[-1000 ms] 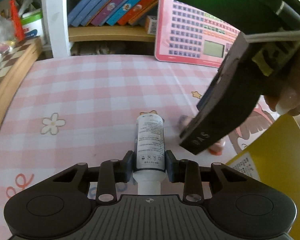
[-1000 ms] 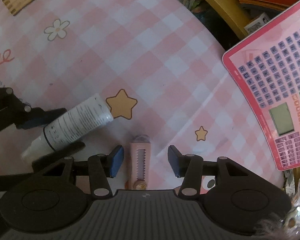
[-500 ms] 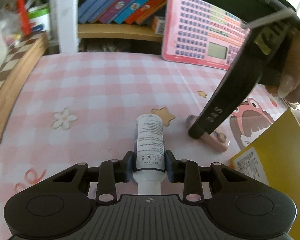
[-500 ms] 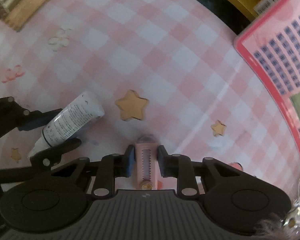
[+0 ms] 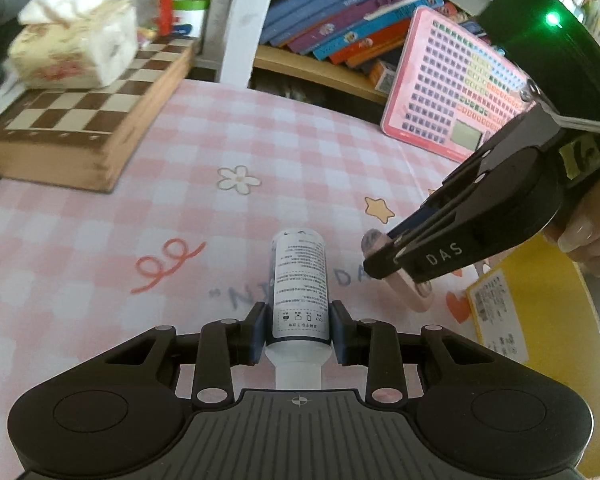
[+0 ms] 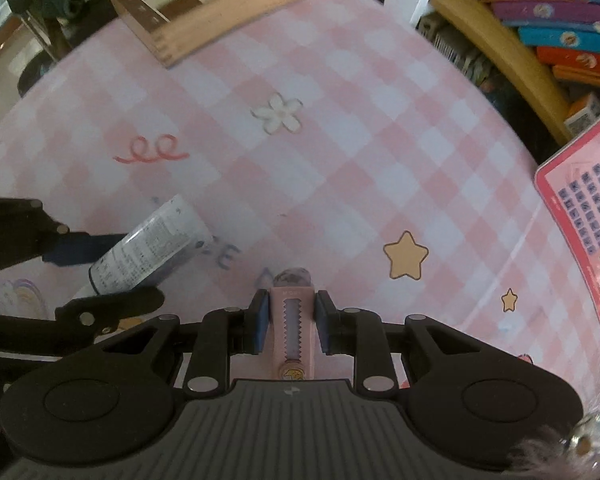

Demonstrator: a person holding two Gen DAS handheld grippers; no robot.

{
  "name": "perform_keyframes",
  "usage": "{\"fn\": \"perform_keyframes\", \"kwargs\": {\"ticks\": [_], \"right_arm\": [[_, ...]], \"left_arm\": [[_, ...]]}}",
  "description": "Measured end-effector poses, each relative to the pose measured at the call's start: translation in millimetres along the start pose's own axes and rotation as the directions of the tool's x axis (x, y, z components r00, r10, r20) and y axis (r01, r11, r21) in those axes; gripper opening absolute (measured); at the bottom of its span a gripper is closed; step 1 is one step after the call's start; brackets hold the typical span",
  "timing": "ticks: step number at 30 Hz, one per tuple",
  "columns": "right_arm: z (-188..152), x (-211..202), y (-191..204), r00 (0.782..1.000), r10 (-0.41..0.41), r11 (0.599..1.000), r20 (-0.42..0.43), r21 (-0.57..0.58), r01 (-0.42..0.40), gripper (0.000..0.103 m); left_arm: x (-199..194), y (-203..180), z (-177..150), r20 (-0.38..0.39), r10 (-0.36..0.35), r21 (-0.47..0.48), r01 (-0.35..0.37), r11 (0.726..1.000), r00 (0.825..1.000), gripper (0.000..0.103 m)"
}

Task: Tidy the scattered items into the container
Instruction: 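Lift the spray bottle with the left gripper while the right lifts the pink comb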

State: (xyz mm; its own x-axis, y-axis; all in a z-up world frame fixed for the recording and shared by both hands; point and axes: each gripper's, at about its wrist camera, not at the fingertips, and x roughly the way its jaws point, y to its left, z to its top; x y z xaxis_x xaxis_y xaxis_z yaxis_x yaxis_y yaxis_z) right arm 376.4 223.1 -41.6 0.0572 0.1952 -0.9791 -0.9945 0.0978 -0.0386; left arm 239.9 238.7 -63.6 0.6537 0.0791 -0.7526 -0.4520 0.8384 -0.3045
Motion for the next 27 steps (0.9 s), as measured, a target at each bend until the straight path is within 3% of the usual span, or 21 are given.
{"fn": "perform_keyframes", "kwargs": {"ticks": [7,15,22,27], "right_arm": [[-25.2,-27.0,27.2,0.995,-0.026,0.998,0.094,0.06,0.02,0.023],[-60.7,-44.6,61.0,0.986,-0.034,0.992,0.164,0.125,0.013,0.023],[-93.5,-73.0,103.4,0.958,-0.083,0.985,0.273,0.166,0.038,0.023],[-125.6,-94.7,124.6,0.939,-0.049,0.977,0.341,0.211,-0.026,0.023]], "left_arm": [[-43.5,12.4,-15.9,0.036,-0.073,-0.077,0.075,0.994,0.997,0.031],[-87.8,13.3,-41.1,0.059,-0.134,-0.067,0.138,0.988,0.989,0.031],[-122.0,13.9,-61.1,0.082,-0.21,-0.081,0.216,0.973,0.974,0.031],[-147.3,9.0,-77.5,0.073,-0.255,-0.042,0.258,0.965,0.964,0.031]]}}
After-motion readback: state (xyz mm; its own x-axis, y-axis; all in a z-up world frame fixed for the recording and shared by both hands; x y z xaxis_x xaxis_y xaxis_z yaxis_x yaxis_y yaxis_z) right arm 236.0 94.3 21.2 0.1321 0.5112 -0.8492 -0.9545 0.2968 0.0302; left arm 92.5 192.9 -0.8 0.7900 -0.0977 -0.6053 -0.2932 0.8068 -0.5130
